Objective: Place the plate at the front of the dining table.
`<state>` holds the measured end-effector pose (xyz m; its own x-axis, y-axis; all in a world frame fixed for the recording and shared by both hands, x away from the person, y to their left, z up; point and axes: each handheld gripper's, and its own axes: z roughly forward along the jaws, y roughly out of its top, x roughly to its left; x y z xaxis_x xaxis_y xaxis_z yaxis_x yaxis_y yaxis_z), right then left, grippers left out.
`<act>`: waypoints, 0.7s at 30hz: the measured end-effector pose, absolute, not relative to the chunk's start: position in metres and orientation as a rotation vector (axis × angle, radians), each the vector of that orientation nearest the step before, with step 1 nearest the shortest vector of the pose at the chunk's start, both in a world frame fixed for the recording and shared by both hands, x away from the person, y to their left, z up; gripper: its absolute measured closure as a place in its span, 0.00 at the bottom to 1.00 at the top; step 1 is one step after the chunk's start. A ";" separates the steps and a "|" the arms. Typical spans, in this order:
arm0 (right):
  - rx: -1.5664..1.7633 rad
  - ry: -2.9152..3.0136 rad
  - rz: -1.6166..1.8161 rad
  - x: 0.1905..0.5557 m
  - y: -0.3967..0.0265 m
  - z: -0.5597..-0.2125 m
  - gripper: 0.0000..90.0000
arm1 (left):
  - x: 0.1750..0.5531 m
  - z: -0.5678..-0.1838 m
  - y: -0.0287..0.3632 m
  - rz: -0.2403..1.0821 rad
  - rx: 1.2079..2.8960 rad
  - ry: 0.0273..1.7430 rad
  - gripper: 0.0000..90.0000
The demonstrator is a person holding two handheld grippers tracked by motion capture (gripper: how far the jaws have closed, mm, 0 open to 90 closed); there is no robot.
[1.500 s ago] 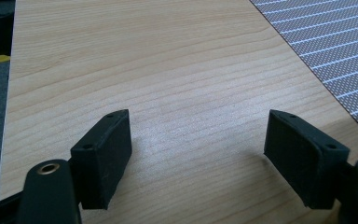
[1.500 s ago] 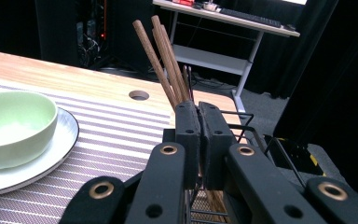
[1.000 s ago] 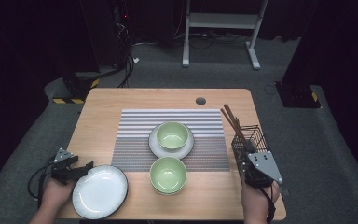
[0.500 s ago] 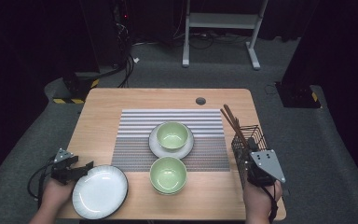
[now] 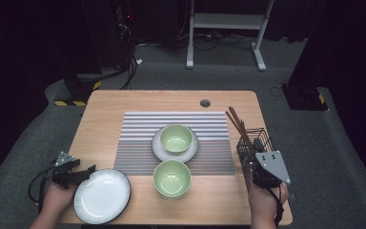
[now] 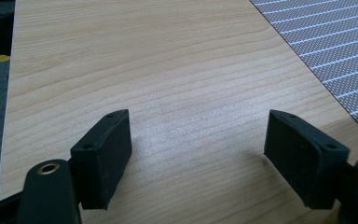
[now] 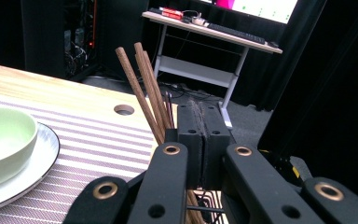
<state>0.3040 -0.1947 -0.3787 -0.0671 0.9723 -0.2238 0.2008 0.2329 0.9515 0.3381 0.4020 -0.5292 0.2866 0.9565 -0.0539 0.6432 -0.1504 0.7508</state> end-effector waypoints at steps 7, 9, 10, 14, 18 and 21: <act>1.147 1.496 0.952 0.304 -0.195 -0.374 0.99 | 0.338 -0.529 0.402 0.589 1.879 1.434 0.26; 1.140 1.498 0.942 0.304 -0.194 -0.373 0.99 | 0.338 -0.529 0.402 0.588 1.879 1.434 0.26; 1.139 1.497 0.940 0.304 -0.194 -0.373 0.99 | 0.338 -0.529 0.402 0.588 1.879 1.434 0.26; 1.143 1.490 0.934 0.304 -0.196 -0.372 0.99 | 0.338 -0.529 0.402 0.587 1.880 1.432 0.26; 1.146 1.483 0.944 0.304 -0.197 -0.370 0.99 | 0.338 -0.529 0.402 0.587 1.880 1.432 0.26; 1.140 1.475 0.946 0.303 -0.196 -0.367 0.99 | 0.338 -0.529 0.402 0.588 1.880 1.432 0.26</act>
<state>0.3028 -0.1965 -0.3672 -0.0512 0.9686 -0.2433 0.1831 0.2486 0.9512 0.3380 0.4022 -0.5292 0.2889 0.9559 -0.0536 0.6425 -0.1521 0.7511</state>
